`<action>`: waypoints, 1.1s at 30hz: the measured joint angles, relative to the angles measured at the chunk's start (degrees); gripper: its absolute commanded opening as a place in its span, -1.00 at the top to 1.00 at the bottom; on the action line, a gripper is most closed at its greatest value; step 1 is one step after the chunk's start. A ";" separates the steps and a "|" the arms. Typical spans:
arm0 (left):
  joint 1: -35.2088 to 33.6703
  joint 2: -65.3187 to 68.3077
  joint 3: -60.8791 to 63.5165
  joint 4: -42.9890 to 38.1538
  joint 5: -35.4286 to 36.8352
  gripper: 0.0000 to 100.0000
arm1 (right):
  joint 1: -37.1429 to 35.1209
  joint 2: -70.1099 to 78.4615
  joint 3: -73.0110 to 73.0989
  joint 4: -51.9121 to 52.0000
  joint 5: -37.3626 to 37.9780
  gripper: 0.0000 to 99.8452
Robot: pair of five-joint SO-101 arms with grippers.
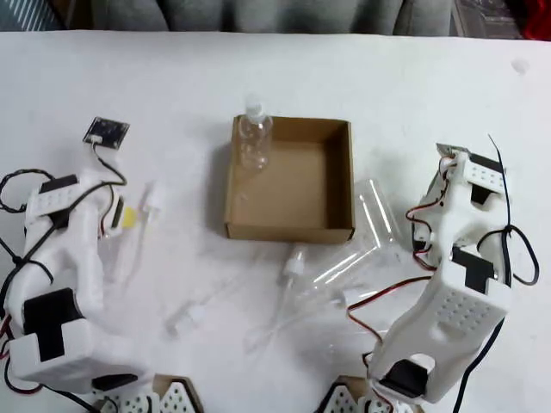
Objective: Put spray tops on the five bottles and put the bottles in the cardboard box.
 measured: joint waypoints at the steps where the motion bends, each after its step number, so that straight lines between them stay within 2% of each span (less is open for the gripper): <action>1: 0.00 0.00 0.00 0.00 0.00 0.71 | 0.00 0.00 0.00 0.00 0.00 0.97; 5: 0.00 0.00 0.09 0.00 0.00 0.51 | 0.00 0.00 0.00 0.00 0.00 0.97; 13: -0.18 0.00 0.09 0.00 -0.70 0.53 | 0.00 0.00 0.00 0.00 0.00 0.97; 20: 0.35 -2.81 4.84 -3.52 -2.37 0.52 | 0.00 0.00 0.00 0.00 0.00 0.97; 25: 0.79 -5.01 7.82 -5.89 -3.25 0.40 | 0.00 0.00 0.00 0.00 0.00 0.97; 33: 1.41 -4.92 8.00 -5.63 -4.40 0.41 | 0.00 0.00 0.00 0.00 0.00 0.97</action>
